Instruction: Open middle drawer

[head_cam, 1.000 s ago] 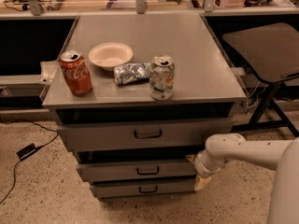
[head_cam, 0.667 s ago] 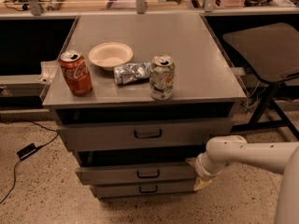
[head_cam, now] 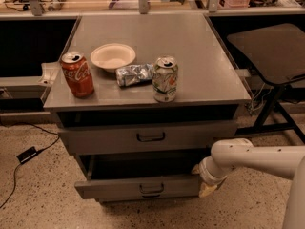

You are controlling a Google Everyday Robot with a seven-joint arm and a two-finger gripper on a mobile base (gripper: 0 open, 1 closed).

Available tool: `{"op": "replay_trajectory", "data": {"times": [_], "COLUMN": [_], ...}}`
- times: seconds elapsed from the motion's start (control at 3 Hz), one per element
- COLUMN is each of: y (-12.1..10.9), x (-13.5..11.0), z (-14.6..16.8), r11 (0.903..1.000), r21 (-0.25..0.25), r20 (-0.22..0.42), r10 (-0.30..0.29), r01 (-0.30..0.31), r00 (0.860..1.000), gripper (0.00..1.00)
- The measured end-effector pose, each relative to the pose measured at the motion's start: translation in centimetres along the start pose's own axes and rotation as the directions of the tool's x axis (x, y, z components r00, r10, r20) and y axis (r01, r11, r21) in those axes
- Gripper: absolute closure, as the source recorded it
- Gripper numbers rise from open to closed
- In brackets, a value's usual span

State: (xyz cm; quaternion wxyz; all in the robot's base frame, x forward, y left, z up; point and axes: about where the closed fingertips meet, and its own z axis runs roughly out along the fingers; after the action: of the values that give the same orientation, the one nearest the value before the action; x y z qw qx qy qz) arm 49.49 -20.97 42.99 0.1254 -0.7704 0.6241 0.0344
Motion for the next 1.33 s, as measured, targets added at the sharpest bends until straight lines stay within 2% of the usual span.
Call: {"op": "replay_trajectory", "data": {"times": [0.67, 1.0, 1.33], "y": [0.0, 1.8, 3.9], "x": [0.0, -0.1, 0.0], "z": [0.0, 0.8, 1.0], "r11": [1.0000, 0.9968, 0.9891], "r21": [-0.001, -0.076, -0.137], "r20": [0.001, 0.023, 0.040], "r10": [0.001, 0.027, 0.060], "r01": [-0.001, -0.025, -0.054], "r00": [1.000, 0.999, 0.997], "gripper": [0.00, 0.02, 0.25]}}
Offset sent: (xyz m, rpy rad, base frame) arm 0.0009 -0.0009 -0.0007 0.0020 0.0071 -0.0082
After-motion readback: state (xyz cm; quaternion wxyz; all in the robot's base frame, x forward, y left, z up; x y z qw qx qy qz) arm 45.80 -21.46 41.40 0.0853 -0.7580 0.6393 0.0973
